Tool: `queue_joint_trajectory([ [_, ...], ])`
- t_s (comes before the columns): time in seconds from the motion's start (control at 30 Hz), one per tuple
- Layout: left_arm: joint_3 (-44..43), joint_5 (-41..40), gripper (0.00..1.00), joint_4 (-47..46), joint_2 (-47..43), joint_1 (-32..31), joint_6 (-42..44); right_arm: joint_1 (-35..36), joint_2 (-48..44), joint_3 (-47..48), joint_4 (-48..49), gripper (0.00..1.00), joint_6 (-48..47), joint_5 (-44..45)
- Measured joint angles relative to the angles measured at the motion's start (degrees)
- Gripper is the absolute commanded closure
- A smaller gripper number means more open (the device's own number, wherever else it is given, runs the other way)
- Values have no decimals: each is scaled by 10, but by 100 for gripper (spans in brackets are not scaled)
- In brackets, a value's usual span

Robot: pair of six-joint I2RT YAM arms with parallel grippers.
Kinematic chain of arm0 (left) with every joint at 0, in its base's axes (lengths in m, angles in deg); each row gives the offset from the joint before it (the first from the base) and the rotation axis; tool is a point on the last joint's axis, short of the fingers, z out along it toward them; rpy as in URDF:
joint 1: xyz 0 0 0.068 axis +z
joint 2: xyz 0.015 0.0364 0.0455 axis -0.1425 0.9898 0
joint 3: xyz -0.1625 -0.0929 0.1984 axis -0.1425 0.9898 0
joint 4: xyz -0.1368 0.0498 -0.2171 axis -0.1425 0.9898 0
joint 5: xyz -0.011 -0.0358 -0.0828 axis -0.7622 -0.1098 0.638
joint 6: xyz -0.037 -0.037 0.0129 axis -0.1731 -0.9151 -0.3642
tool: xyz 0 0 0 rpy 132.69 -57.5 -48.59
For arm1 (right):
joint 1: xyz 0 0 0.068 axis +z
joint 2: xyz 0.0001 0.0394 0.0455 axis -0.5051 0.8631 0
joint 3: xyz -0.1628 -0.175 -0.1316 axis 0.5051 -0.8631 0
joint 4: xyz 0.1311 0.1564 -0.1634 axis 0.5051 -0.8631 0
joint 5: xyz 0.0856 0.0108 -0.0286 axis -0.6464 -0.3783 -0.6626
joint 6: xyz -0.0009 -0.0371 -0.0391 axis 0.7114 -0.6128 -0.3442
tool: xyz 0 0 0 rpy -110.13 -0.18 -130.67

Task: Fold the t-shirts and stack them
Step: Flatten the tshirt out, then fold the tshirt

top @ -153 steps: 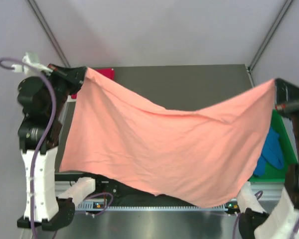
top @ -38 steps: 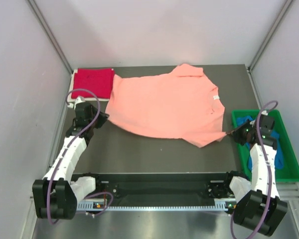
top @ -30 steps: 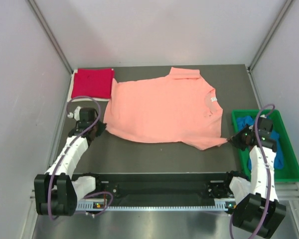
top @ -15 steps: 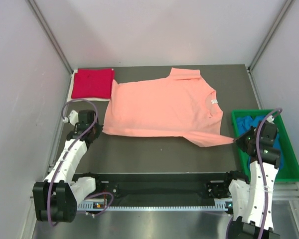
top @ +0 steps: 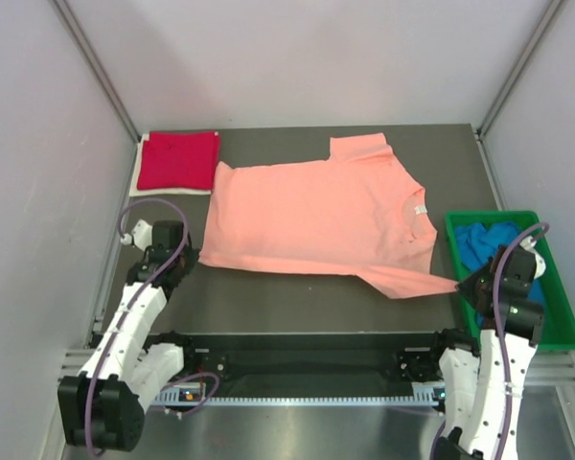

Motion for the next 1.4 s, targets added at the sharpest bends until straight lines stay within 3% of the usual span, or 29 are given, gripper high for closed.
queue_joint_trajectory([
  [0.47, 36, 3, 100, 25, -15, -6, 0, 3, -42, 48, -55, 100, 0, 37],
  [0.73, 45, -7, 100, 24, -26, -21, 0, 3, -54, 18, -58, 100, 4, 32],
  [1.1, 16, -14, 100, -17, 115, -23, 0, 20, 148, 13, 100, 100, 3, 16],
  [1.4, -57, -47, 100, -54, 179, -36, 9, 129, 260, 23, 161, 100, -2, 71],
])
